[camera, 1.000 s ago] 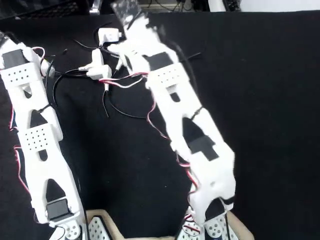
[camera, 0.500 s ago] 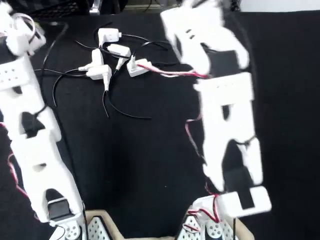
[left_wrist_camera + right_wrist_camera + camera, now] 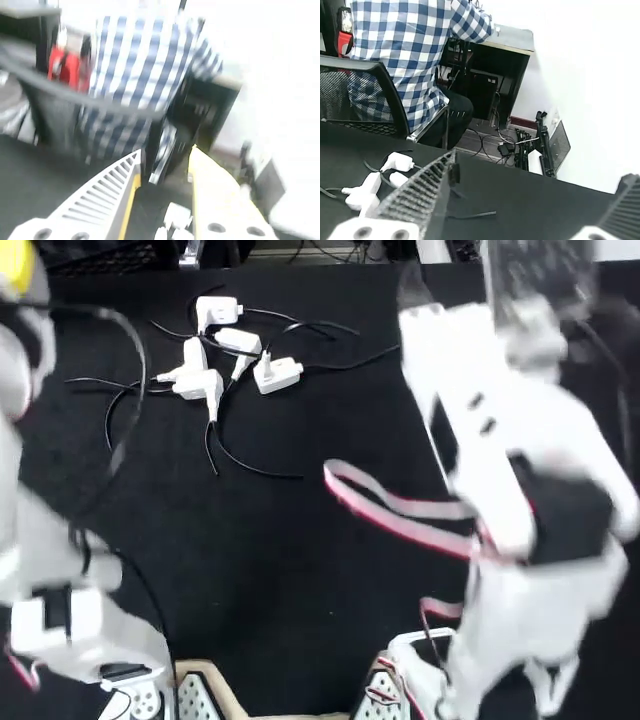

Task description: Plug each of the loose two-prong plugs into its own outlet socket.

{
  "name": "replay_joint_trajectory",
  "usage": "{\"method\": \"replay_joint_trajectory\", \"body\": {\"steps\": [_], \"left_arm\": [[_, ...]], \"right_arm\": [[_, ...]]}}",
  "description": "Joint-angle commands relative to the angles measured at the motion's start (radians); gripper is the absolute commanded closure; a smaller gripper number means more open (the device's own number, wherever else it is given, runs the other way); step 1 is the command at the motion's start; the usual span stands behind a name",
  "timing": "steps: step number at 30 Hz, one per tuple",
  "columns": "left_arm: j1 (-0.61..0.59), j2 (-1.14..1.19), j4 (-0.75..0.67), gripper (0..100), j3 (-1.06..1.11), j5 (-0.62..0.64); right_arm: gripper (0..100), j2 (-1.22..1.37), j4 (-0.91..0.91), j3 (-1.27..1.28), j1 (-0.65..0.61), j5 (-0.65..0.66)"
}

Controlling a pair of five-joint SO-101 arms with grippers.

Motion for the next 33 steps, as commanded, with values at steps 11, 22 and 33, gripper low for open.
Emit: {"method": "replay_joint_trajectory", "body": {"steps": [11,22,33], "left_arm": [[0.008,-0.666,0.009,84,0.545,0.038],[0.007,-1.375,-0.161,83,1.666,0.040],[0.008,-1.786,-0.373,83,2.384,0.031]], "right_arm": [[54.2,-0.321,0.305,-0.042,0.011,0.000],[54.1,-0.730,0.244,0.552,0.014,-0.112],[54.3,-1.363,-0.092,1.290,0.012,-0.140]]}}
